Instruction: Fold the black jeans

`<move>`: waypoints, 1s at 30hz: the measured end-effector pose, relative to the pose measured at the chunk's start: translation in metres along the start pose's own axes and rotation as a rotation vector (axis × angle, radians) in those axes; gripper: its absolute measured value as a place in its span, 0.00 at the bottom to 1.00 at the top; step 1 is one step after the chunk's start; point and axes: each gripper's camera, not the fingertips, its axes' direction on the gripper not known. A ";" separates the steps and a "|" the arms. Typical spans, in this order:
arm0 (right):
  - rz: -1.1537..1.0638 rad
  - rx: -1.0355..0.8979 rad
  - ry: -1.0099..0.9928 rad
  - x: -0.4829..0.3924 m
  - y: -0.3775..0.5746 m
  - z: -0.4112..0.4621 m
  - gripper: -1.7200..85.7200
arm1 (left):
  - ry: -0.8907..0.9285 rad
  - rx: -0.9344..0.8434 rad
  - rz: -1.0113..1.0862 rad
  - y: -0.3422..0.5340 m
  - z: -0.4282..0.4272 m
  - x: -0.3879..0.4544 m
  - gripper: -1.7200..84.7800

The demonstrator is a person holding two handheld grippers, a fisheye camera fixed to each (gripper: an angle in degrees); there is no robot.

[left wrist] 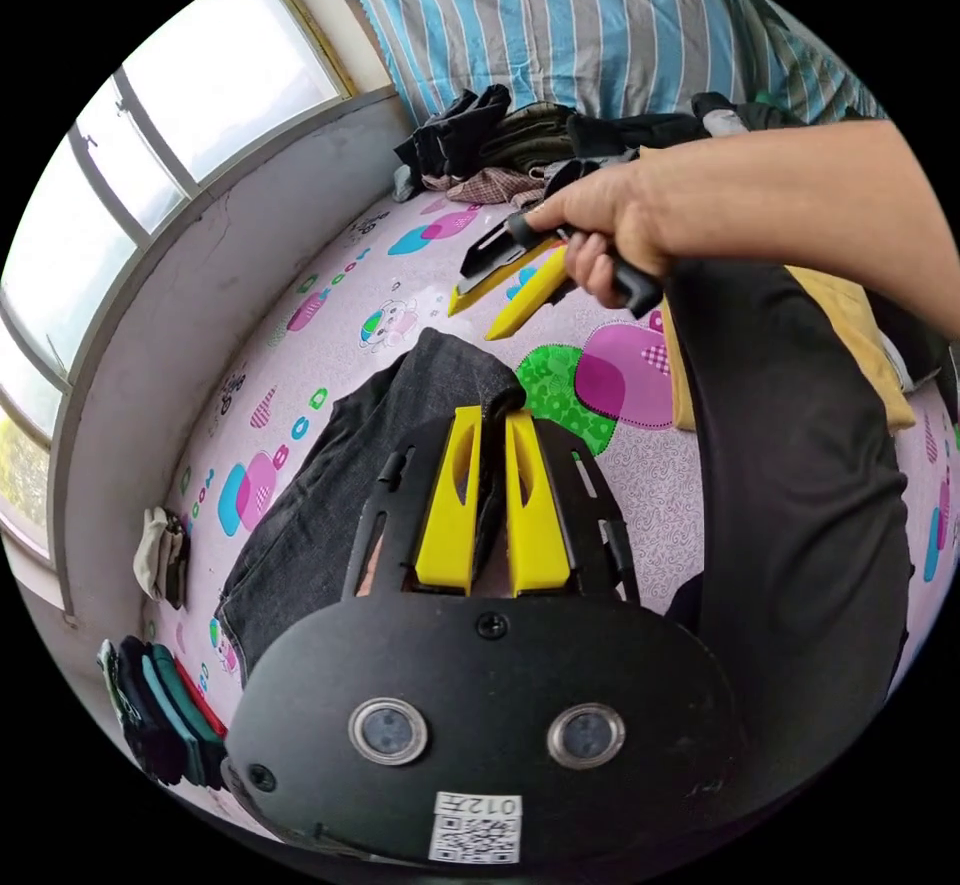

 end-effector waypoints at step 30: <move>-0.341 0.159 0.289 -0.169 0.041 0.084 0.03 | 0.332 0.276 -0.423 0.057 -0.133 -0.201 0.03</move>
